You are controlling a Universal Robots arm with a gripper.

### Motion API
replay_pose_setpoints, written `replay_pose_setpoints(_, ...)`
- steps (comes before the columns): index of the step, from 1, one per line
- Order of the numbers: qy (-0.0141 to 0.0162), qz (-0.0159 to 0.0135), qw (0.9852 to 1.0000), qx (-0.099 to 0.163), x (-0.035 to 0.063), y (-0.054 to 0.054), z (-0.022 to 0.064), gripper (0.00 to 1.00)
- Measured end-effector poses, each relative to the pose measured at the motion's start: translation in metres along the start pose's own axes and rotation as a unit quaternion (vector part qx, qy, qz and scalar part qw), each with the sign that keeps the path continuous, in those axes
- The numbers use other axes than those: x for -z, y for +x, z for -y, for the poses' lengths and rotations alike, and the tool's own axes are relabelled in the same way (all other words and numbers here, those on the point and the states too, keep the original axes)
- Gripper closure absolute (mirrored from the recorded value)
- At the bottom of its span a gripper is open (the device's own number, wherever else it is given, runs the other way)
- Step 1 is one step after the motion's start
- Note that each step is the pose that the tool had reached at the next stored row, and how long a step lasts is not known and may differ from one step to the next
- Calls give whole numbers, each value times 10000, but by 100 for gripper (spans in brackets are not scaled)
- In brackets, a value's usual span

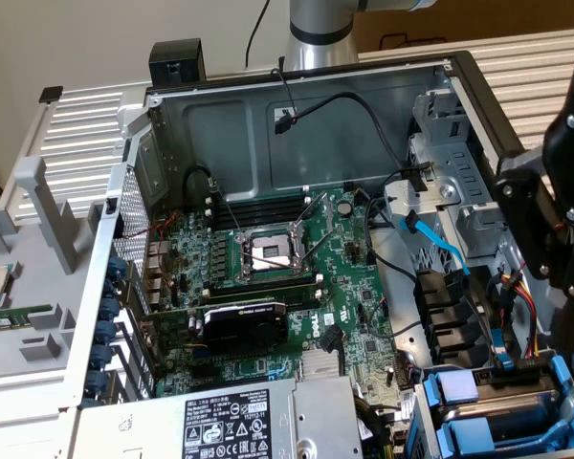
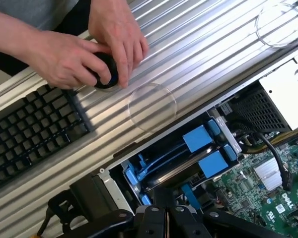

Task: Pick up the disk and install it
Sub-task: 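Insert the second disk wire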

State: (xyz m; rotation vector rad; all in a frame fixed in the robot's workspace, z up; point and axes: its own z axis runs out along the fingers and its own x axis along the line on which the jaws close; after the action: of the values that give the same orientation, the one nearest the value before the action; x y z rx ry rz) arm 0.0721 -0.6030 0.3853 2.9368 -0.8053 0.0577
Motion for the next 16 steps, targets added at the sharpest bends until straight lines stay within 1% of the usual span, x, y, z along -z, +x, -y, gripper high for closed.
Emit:
replay_pose_setpoints(2,13,-14,9998,182,-1,0,1,89)
replay_pose_setpoints(4,27,-28,9993,367,-1,0,1,89)
replay_pose_setpoints(6,40,-42,9985,548,-2,0,0,89)
replay_pose_setpoints(8,53,-56,9973,729,-2,0,0,89)
replay_pose_setpoints(10,64,-70,9959,904,-1,0,1,89)
replay_pose_setpoints(12,77,-85,9940,1087,-2,0,0,89)
replay_pose_setpoints(14,88,-99,9919,1265,-3,0,1,89)
replay_pose_setpoints(16,99,-114,9893,1451,-6,0,1,89)
